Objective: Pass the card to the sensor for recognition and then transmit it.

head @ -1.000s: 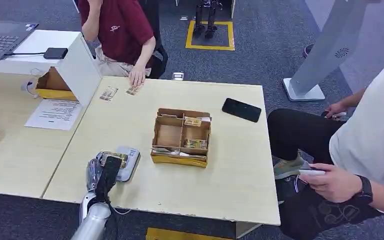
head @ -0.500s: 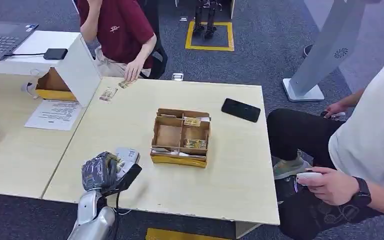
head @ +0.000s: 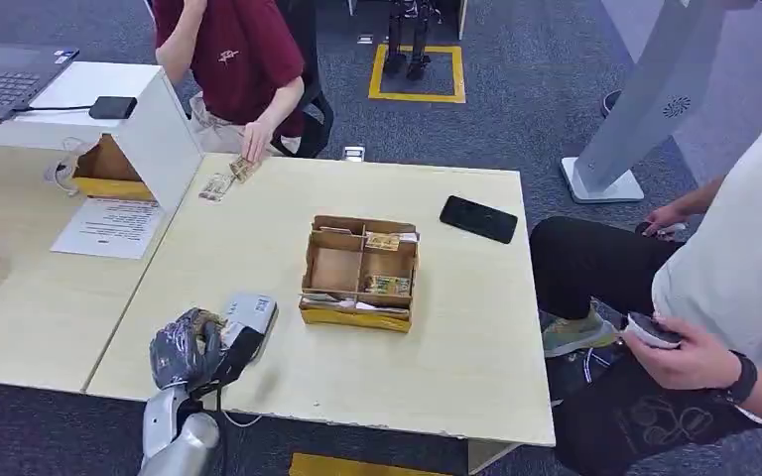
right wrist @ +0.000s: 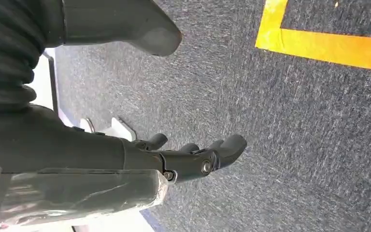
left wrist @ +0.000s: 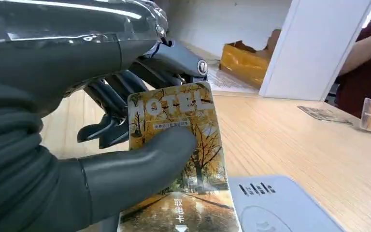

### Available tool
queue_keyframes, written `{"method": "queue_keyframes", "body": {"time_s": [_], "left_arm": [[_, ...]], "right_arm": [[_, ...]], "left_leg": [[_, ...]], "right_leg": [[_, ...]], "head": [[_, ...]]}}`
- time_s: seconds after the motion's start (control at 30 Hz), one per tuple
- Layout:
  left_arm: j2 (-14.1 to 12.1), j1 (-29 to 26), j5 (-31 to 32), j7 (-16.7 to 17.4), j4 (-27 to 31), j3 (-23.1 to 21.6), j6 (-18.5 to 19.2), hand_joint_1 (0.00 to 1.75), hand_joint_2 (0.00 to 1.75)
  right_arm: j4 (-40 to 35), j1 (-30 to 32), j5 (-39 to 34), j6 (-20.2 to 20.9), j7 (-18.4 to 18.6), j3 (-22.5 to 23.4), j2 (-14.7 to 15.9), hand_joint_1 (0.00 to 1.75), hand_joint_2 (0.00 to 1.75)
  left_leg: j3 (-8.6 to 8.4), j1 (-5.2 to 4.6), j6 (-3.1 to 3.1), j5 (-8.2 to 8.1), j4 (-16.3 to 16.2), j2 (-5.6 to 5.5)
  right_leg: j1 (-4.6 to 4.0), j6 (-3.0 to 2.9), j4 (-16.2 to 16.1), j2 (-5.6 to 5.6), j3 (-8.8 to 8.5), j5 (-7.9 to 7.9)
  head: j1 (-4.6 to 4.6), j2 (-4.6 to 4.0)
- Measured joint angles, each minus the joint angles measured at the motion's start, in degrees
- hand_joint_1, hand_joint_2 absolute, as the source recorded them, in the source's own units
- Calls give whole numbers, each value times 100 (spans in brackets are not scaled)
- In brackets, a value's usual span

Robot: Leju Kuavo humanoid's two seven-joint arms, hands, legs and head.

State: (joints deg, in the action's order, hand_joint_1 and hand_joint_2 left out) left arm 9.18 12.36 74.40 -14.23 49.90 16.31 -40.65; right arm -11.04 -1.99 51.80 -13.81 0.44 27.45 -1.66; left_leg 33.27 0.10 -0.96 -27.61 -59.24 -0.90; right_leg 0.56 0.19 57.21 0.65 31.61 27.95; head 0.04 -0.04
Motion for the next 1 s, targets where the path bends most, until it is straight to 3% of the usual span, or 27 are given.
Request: {"method": "queue_keyframes", "body": {"time_s": [0.07,0.13,0.17,0.23,0.27,0.3,0.4,0.47,0.53,0.63,0.77,0.9,1.0], "left_arm": [[28,2,-234,-202,0,52,0,175,175],[70,6,-1088,-828,-7,155,20,175,175],[98,5,-1831,-1246,-17,164,113,175,175],[138,-28,-3264,-1782,11,140,631,175,175],[160,-99,-4045,-1957,156,91,1124,175,175],[188,-188,-4863,-1993,403,24,1706,175,175],[223,-397,-6452,-1836,1030,-160,2798,175,175],[243,-473,-7559,-1683,1450,-177,3393,175,175],[245,-522,-8283,-1604,1768,-177,3722,175,175],[232,-534,-8581,-1600,2107,-168,3670,175,175],[240,-489,-8452,-1936,2352,-164,3152,175,175],[238,-421,-8435,-1954,2459,-160,3025,175,175],[216,-268,-8275,-2026,2406,-133,2679,175,175]], "right_arm": [[-2,0,28,2,-2,11,-4,0,175],[-2,-1,77,0,-4,26,-11,0,175],[-4,-1,113,0,-22,41,-13,0,175],[-4,-3,177,0,-28,92,-15,0,175],[-4,-4,223,0,-37,129,-15,0,175],[-4,-3,245,-2,-39,168,-15,0,175],[-4,-2,343,-11,-44,264,-15,0,175],[-4,-1,409,-26,-44,326,-17,0,175],[-4,-2,443,-26,-37,362,-20,0,175],[-4,-3,507,-28,-28,428,-22,0,175],[-4,-8,586,-24,-28,452,-24,0,175],[-4,-23,627,-9,-28,459,-26,0,175],[-4,-39,732,46,-28,459,-26,0,175]], "left_leg": [[0,0,0,0,0,0],[1,0,0,0,0,0],[1,0,0,0,-1,0],[2,0,0,0,-1,0],[3,0,0,0,-1,1],[4,0,0,0,-1,1],[11,0,0,0,-1,1],[12,0,0,0,-1,1],[12,0,0,0,-1,1],[14,0,0,0,-1,-3],[14,1,0,0,-1,-2],[14,1,0,0,-1,-2],[15,1,-1,0,-1,-3]], "right_leg": [[0,0,0,0,0,0],[1,0,0,0,2,0],[1,0,-1,0,3,0],[1,0,-1,0,3,0],[0,0,-1,1,5,0],[0,0,-1,1,6,0],[0,0,-1,2,11,0],[0,1,-1,2,12,0],[0,0,-1,2,13,0],[-1,0,-1,0,13,0],[-1,0,-1,0,14,0],[0,0,-1,0,14,0],[0,1,-1,-1,15,0]], "head": [[0,0],[0,0],[2,0],[2,0],[0,0],[2,0],[0,0],[0,0],[0,0],[0,0],[0,0],[0,0],[2,0]]}}
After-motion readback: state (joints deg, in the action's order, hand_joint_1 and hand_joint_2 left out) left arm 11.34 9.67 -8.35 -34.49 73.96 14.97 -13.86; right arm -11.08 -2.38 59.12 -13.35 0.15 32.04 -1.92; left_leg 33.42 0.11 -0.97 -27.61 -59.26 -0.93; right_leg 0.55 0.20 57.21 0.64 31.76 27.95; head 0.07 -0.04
